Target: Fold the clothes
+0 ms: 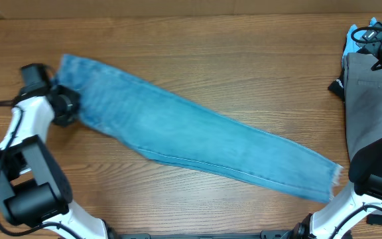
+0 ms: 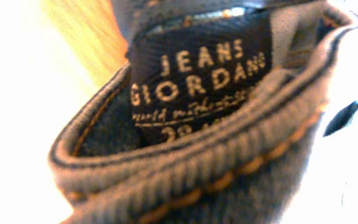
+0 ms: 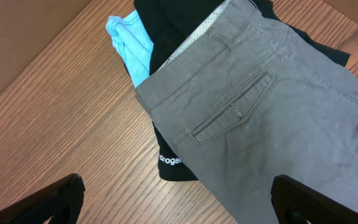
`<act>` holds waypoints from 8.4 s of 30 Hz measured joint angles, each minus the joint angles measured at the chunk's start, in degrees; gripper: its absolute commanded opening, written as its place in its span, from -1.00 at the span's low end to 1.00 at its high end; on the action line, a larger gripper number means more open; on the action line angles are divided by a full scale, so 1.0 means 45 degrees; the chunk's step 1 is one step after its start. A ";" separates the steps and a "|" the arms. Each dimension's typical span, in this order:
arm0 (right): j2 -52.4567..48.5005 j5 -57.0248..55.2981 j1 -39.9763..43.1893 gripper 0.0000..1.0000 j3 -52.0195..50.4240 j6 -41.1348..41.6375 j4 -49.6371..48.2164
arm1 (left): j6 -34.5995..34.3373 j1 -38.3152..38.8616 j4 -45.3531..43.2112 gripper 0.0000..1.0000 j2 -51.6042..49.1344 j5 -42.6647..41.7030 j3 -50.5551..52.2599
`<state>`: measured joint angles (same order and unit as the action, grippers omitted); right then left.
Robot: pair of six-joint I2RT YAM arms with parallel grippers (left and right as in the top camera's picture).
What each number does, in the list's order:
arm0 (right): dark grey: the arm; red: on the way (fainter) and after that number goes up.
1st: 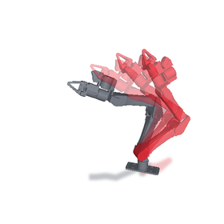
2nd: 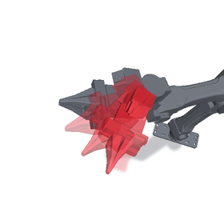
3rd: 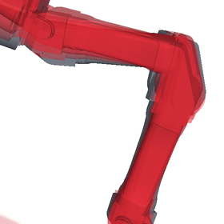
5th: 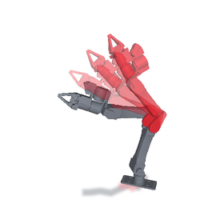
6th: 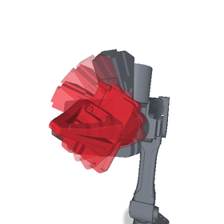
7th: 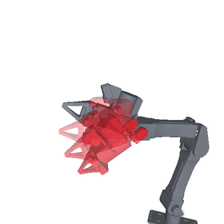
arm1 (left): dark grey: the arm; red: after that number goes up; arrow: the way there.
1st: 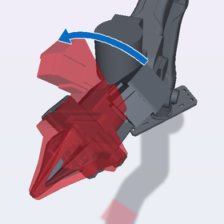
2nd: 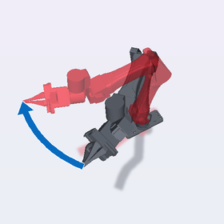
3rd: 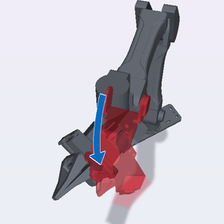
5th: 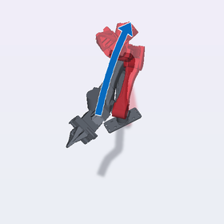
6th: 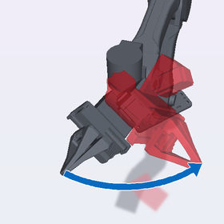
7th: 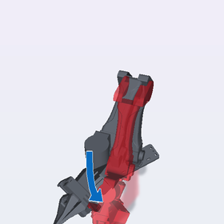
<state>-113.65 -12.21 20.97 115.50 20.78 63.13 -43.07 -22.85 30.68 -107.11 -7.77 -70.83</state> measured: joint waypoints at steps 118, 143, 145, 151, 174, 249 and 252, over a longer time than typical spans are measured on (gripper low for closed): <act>-0.0418 0.6683 -0.1749 -0.92 -0.8728 -0.1724 0.0015 | 0.2705 -0.0301 0.1885 1.00 0.2463 0.0772 -0.0763; -0.0529 0.4954 -0.4891 -0.85 -0.2618 -0.1229 0.2443 | 0.2705 -0.0301 0.1904 1.00 0.2463 0.0772 -0.0763; -0.0529 0.4959 -0.5532 -0.85 -0.2662 -0.1132 0.2191 | 0.2705 -0.0301 0.1948 1.00 0.2463 0.0772 -0.0763; -0.0529 0.4969 -0.7023 -0.85 -0.3288 -0.0651 0.1525 | 0.2705 -0.0301 0.1957 1.00 0.2463 0.0772 -0.0763; -0.0529 0.5722 -0.9632 0.27 -0.5581 0.1481 -0.1583 | 0.2705 -0.0301 0.2001 1.00 0.2463 0.0772 -0.0763; 0.0981 0.2492 -0.3177 -0.92 -0.5591 -0.0277 0.0355 | 0.2705 -0.0301 0.2113 1.00 0.2463 0.0772 -0.0763; 0.1030 0.2157 -0.3594 -0.92 -0.5231 -0.0277 0.0398 | 0.2705 -0.0301 0.2025 1.00 0.2463 0.0772 -0.0763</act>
<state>-109.01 -2.50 4.80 91.96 19.53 64.93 -30.89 -24.21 39.79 -96.03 -4.29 -74.26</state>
